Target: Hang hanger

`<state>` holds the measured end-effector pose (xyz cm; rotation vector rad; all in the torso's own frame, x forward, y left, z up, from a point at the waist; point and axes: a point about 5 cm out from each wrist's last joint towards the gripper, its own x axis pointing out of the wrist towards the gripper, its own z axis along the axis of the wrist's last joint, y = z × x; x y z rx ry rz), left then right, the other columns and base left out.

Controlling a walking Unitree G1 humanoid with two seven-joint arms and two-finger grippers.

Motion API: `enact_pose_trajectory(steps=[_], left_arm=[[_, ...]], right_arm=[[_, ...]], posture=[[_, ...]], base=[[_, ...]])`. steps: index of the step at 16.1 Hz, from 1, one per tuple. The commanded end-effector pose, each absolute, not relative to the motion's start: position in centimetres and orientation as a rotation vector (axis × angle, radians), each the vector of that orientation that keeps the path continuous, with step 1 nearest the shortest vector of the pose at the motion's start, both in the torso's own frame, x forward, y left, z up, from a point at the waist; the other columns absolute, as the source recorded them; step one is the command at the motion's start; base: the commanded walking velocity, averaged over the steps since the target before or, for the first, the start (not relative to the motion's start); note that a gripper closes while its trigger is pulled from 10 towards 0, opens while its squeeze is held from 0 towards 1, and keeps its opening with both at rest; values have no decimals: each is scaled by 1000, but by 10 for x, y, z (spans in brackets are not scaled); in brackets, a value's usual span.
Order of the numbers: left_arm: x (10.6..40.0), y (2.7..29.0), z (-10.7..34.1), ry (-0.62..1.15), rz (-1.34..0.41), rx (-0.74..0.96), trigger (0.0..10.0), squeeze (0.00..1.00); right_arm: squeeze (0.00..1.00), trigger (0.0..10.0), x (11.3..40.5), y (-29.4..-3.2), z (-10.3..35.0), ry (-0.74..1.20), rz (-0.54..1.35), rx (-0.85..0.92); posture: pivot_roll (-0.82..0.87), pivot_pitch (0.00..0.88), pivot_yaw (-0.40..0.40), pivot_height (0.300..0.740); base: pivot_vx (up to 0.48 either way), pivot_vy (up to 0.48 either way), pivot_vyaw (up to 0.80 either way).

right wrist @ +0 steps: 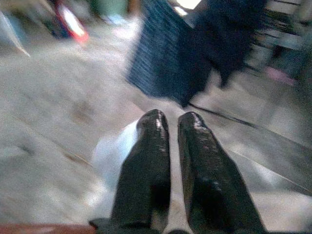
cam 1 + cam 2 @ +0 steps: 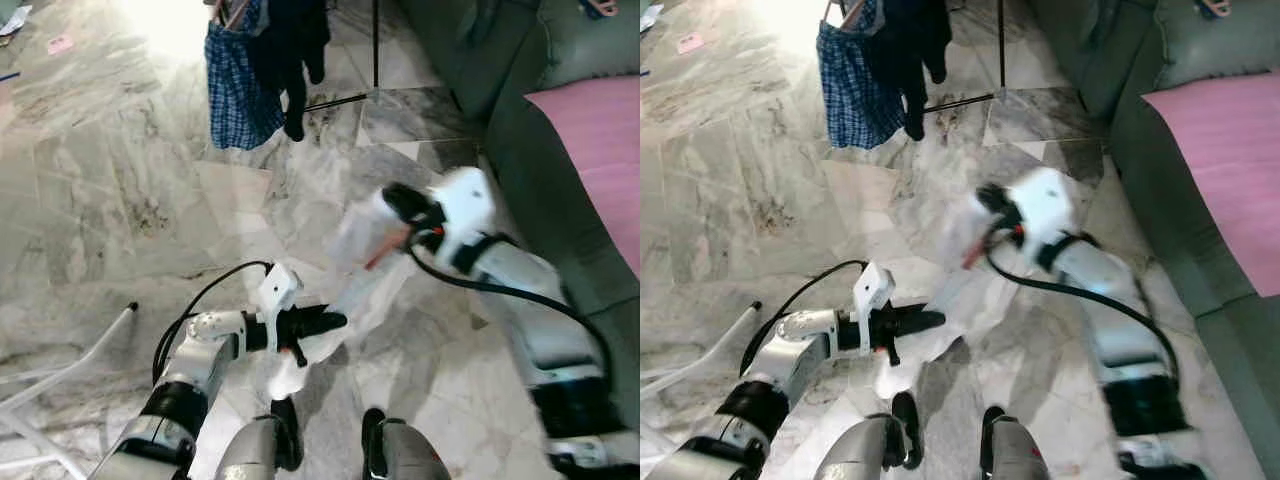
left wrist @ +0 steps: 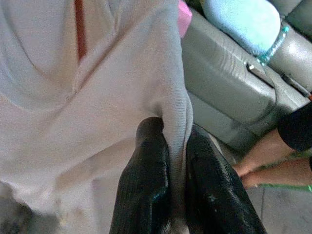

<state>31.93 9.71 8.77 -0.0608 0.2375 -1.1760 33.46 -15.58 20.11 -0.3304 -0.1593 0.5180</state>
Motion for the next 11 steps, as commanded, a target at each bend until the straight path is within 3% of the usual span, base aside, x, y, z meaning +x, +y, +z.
enact_pose_trajectory(steps=[1,7,9,11], left_arm=[[328,100,105,136,-1152,-66,1490,0],[329,106,105,130,-1160,-47,1686,0],[328,106,105,128,-1166,-50,1020,0],[329,104,105,125,-1171,-41,1529,0]], right_arm=[[1000,10000,332,-166,182,-90,467,-380],[1000,10000,330,-216,209,-249,209,-434],[1000,10000,329,-218,211,-265,208,-443],[1000,10000,323,-210,213,-279,302,-489]], posture=[[-61,298,45,740],[-79,298,41,740],[-81,298,41,740],[-81,298,41,740]], base=[[0,0,0],[0,0,0],[0,0,0],[0,0,0]])
